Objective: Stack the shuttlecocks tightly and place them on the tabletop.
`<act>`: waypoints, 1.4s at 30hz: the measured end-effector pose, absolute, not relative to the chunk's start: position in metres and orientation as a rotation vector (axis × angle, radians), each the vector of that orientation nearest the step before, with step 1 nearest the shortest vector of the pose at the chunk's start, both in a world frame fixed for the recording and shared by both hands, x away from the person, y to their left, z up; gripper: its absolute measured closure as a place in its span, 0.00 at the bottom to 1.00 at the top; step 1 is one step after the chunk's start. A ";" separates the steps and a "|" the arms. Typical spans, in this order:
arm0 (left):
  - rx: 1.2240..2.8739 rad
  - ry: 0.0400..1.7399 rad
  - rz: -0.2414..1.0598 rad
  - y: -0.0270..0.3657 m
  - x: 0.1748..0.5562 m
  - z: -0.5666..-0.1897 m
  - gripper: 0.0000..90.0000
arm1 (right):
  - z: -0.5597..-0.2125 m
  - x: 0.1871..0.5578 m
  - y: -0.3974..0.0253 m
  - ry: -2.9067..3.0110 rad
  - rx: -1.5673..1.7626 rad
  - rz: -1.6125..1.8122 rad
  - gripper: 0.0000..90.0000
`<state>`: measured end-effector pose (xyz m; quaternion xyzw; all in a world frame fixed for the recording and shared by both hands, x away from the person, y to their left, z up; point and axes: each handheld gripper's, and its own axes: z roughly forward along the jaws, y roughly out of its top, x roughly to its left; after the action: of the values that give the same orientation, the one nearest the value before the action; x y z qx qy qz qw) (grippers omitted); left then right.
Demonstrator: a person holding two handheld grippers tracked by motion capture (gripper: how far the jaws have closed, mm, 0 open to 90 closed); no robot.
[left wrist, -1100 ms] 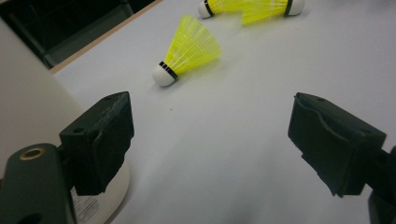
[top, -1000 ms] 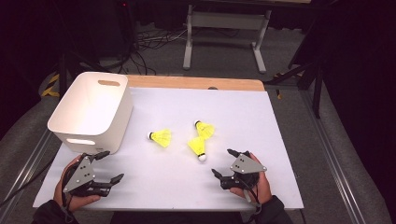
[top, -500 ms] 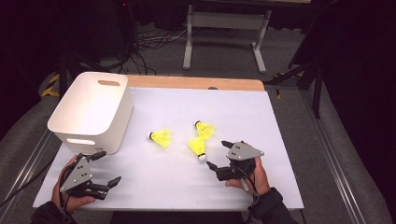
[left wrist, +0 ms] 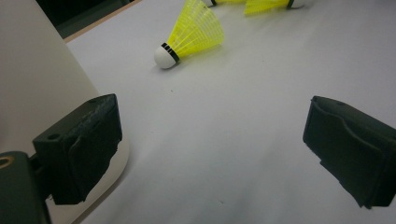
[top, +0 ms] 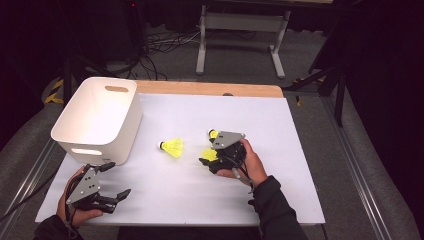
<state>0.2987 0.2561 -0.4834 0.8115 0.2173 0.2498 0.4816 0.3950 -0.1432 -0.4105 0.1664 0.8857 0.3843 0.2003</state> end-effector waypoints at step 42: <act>2.013 0.526 0.577 0.253 0.302 -0.487 0.07 | -0.419 0.411 -0.152 2.534 0.558 1.133 1.00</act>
<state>0.3023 0.2527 -0.4866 0.8221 0.2149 0.2356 0.4717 0.4106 -0.1517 -0.4190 0.1946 0.8843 0.3952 0.1544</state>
